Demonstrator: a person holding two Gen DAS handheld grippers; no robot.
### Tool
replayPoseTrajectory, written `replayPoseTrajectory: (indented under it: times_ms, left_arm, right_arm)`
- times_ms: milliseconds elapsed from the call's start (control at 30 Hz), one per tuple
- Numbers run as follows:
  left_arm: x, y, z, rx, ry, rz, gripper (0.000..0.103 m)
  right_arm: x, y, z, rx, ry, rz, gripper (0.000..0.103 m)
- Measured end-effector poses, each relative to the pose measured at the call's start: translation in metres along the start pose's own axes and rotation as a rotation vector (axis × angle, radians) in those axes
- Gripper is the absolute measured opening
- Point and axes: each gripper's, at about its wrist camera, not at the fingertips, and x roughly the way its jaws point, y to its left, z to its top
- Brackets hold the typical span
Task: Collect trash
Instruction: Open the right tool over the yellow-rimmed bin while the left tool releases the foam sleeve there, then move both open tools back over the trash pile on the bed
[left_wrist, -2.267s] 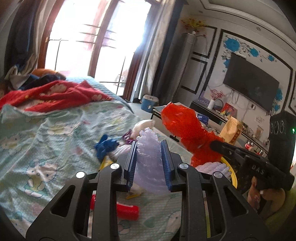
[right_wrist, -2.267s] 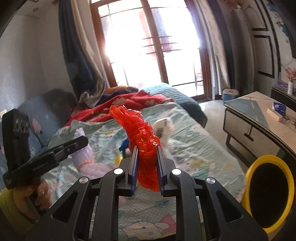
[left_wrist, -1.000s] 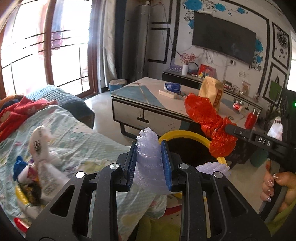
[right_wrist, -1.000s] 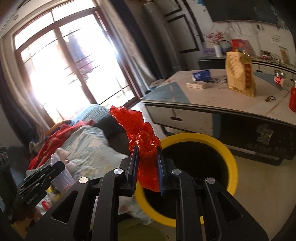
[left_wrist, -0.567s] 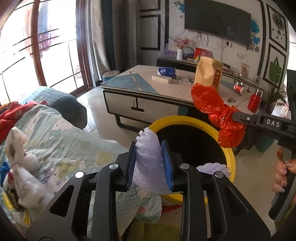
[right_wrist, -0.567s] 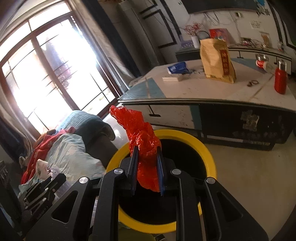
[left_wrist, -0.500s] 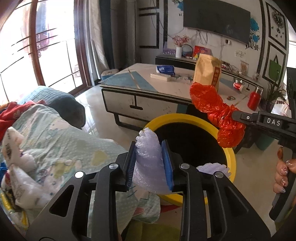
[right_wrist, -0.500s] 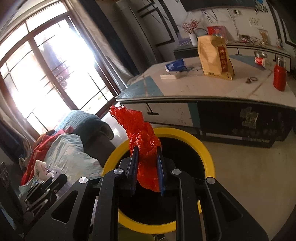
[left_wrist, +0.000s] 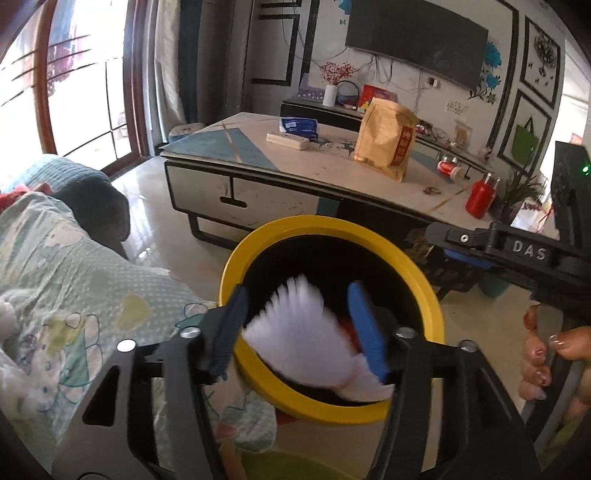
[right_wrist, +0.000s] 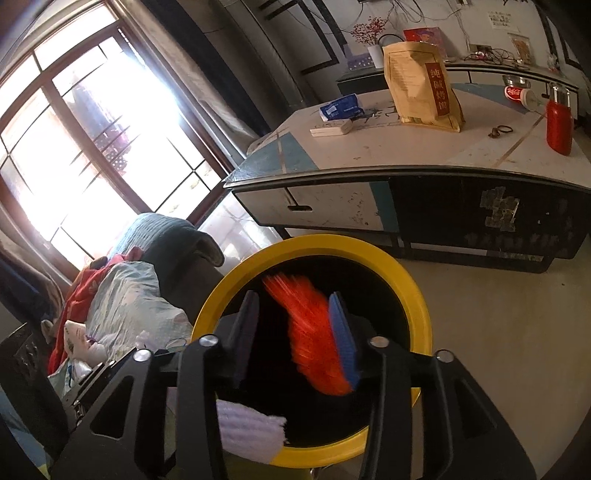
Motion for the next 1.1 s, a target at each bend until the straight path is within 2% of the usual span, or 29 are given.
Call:
replayPoseTrajectory:
  times_ms: [167, 233, 333, 433, 700, 933, 1100]
  left_arm:
    - [-0.007, 0.0, -0.002, -0.028, -0.009, -0.044, 0.074]
    - [-0.013, 0.002, -0.001, -0.04, -0.017, -0.046, 0.076]
    - [-0.027, 0.005, -0.002, -0.056, -0.04, -0.048, 0.084]
    - [-0.046, 0.012, -0.003, -0.066, -0.073, -0.024, 0.085]
    - [-0.107, 0.04, -0.007, -0.108, -0.18, 0.098, 0.086]
    - [-0.165, 0.07, -0.022, -0.161, -0.293, 0.23, 0.086]
    - [-0.196, 0.093, -0.032, -0.207, -0.339, 0.302, 0.086]
  right_arm:
    - [-0.003, 0.0, 0.0, 0.01, -0.016, -0.012, 0.048]
    - [-0.008, 0.001, 0.001, 0.008, -0.031, -0.009, 0.05]
    - [-0.019, 0.007, 0.002, -0.011, -0.066, -0.007, 0.053]
    - [-0.027, 0.014, 0.002, -0.025, -0.09, 0.003, 0.054]
    - [-0.04, 0.049, -0.007, -0.105, -0.11, 0.057, 0.061]
    - [-0.048, 0.103, -0.029, -0.212, -0.122, 0.132, 0.065]
    - [-0.052, 0.142, -0.044, -0.304, -0.119, 0.181, 0.07]
